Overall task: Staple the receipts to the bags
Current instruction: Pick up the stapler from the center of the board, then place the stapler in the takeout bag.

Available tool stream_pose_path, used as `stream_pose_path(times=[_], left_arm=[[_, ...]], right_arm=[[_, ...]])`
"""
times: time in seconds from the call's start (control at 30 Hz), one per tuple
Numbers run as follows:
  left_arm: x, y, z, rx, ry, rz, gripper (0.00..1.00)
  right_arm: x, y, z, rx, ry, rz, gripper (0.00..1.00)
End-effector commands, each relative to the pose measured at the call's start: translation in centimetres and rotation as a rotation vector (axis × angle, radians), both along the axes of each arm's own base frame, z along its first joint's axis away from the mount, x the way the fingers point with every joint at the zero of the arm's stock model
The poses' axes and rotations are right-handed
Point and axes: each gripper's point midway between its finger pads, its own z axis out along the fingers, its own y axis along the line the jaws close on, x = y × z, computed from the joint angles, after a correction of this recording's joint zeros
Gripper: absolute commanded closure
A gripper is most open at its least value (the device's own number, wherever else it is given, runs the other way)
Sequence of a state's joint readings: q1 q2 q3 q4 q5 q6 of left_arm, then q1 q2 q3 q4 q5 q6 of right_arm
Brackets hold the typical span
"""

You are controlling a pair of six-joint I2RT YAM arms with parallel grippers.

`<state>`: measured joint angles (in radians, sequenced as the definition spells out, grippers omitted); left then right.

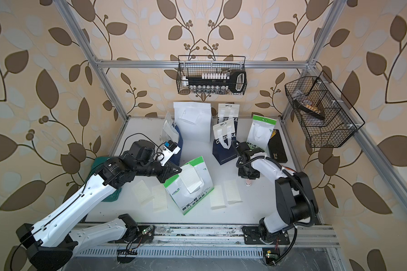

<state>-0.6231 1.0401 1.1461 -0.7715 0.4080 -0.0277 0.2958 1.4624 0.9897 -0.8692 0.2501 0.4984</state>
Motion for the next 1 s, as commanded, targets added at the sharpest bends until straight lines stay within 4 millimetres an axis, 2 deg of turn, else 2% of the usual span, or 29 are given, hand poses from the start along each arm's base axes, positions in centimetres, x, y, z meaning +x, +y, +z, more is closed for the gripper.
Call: stream_pose_path(times=[0.0, 0.1, 0.23, 0.33, 0.43, 0.53, 0.63, 0.8, 0.97], left_arm=[[0.2, -0.4, 1.3, -0.032, -0.039, 0.006, 1.00], [0.3, -0.3, 1.5, -0.039, -0.033, 0.018, 1.00], [0.5, -0.3, 1.8, -0.045, -0.022, 0.043, 1.00], [0.8, -0.2, 1.9, -0.038, -0.002, 0.063, 1.00], [0.8, -0.4, 2.0, -0.045, 0.010, 0.071, 1.00], [0.9, -0.4, 2.3, -0.056, 0.024, 0.089, 1.00], [1.0, -0.4, 2.6, -0.060, 0.047, 0.106, 1.00], [1.2, -0.3, 2.6, -0.051, 0.070, 0.132, 1.00], [1.1, -0.2, 2.9, -0.064, 0.069, 0.140, 1.00]], right_arm=[[1.6, 1.6, 7.0, 0.021, -0.241, 0.066, 1.00], [2.3, 5.9, 13.4, 0.134, -0.516, 0.186, 1.00], [1.7, 13.4, 21.8, 0.341, -0.827, 0.383, 1.00], [0.1, 19.2, 26.8, 0.487, -0.999, 0.532, 1.00], [-0.8, 22.6, 29.8, 0.630, -1.105, 0.583, 1.00], [-1.0, 24.7, 31.4, 0.769, -1.154, 0.579, 1.00], [-1.1, 26.2, 31.8, 0.828, -1.158, 0.579, 1.00], [-1.6, 28.0, 31.2, 0.872, -1.134, 0.597, 1.00], [-1.8, 29.3, 29.6, 0.856, -1.092, 0.616, 1.00]])
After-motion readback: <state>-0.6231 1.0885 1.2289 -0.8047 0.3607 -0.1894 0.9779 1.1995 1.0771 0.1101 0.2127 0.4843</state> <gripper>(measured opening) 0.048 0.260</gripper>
